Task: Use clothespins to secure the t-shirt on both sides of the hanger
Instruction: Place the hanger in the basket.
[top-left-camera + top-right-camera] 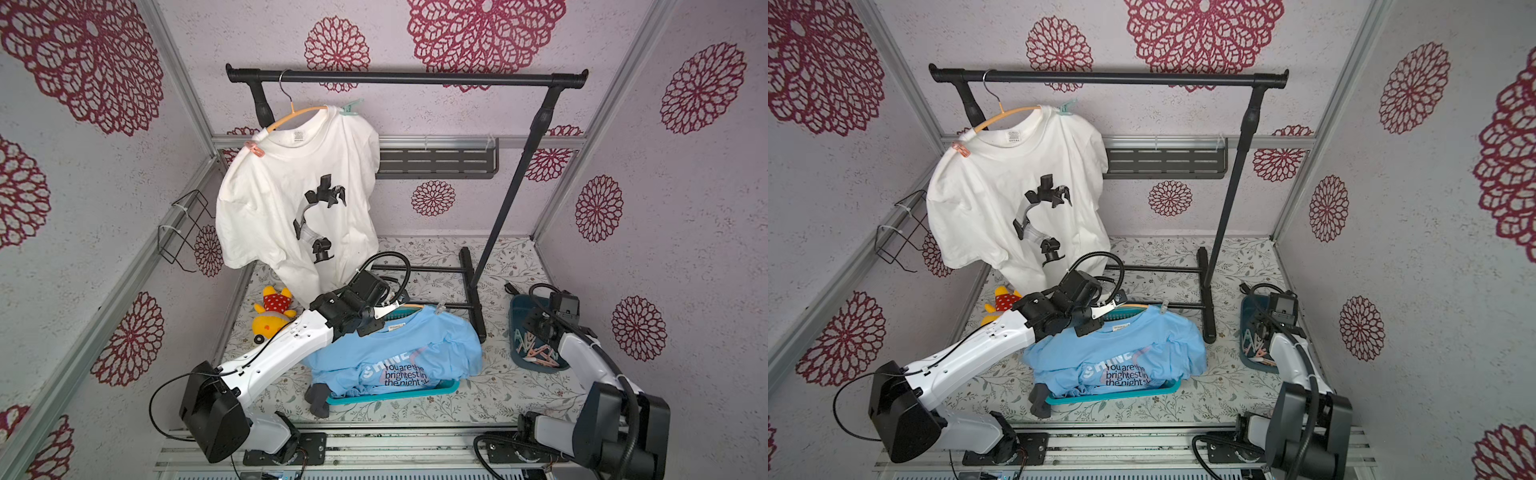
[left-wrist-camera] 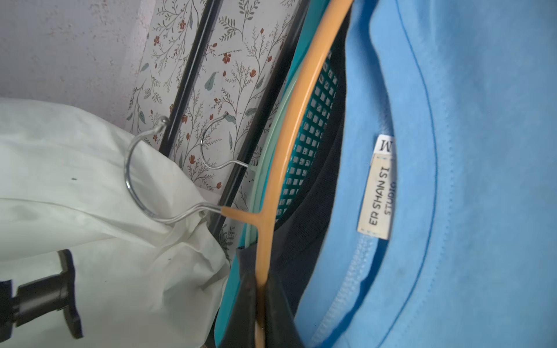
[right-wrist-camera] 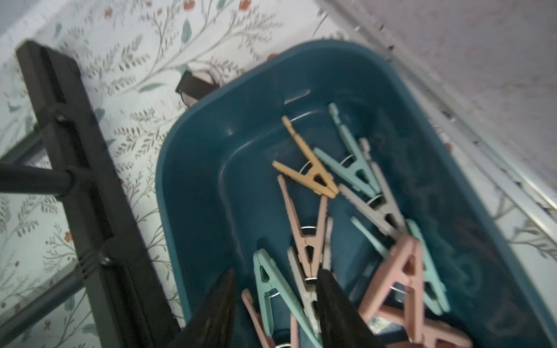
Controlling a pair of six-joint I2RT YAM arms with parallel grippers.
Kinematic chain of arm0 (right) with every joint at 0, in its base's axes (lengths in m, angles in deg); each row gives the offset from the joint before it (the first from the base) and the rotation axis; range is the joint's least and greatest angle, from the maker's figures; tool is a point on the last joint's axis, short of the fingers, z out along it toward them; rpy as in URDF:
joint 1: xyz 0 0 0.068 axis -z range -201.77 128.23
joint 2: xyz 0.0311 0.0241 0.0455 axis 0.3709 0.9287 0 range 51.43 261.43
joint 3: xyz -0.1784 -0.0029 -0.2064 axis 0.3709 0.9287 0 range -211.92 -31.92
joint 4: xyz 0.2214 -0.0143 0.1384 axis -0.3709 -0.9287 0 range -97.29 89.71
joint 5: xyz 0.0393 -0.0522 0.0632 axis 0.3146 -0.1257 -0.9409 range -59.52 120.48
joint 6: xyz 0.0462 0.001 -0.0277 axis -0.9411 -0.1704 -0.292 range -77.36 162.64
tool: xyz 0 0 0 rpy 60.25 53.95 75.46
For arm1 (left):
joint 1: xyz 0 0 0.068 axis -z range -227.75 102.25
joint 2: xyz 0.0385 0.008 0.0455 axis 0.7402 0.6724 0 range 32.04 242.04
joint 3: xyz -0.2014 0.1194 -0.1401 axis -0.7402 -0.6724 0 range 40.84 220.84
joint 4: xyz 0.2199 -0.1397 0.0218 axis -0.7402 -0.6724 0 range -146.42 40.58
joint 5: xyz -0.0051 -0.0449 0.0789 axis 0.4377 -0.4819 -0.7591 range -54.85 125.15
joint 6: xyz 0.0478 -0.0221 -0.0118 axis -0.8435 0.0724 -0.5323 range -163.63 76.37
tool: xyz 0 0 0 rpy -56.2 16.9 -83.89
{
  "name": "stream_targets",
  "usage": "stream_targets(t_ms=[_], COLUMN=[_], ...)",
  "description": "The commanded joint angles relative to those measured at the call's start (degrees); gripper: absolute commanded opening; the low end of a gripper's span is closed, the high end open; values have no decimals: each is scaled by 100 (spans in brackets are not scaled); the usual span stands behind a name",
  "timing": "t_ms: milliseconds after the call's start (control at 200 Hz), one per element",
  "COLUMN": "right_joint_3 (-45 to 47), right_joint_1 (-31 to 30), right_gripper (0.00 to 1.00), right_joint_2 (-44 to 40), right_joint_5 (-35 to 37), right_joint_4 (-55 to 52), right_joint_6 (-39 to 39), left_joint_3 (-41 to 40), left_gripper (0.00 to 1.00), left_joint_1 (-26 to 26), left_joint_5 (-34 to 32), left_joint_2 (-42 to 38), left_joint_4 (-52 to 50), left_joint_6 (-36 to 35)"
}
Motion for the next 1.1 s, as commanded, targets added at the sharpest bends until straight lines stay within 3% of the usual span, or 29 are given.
stream_targets(t_ms=[0, 260, 505, 645, 751, 856, 1096], right_joint_3=[-483, -844, -1033, -994, -955, -956, -957], right_joint_1=[28, 39, 41, 37, 40, 37, 37], right_gripper=[41, 30, 24, 21, 23, 24, 23], right_joint_2=[506, 1197, 1540, 1616, 1679, 1734, 1855], right_joint_5=[-133, 677, 462, 479, 558, 538, 458], right_joint_4=[-9, -56, -122, -91, -86, -80, -6], right_joint_6=[594, 962, 1003, 1003, 1005, 995, 1005], left_joint_3=[76, 47, 32, 84, 115, 105, 81], left_gripper=[0, 1, 8, 18, 38, 49, 57], left_joint_1=[-208, -391, -392, -387, -392, -388, -445], left_joint_5=[350, 668, 755, 829, 823, 758, 611], left_joint_2=[116, 203, 244, 285, 295, 265, 43], left_joint_4=[143, 261, 296, 227, 198, 250, 515], left_joint_6=[384, 517, 551, 581, 606, 639, 812])
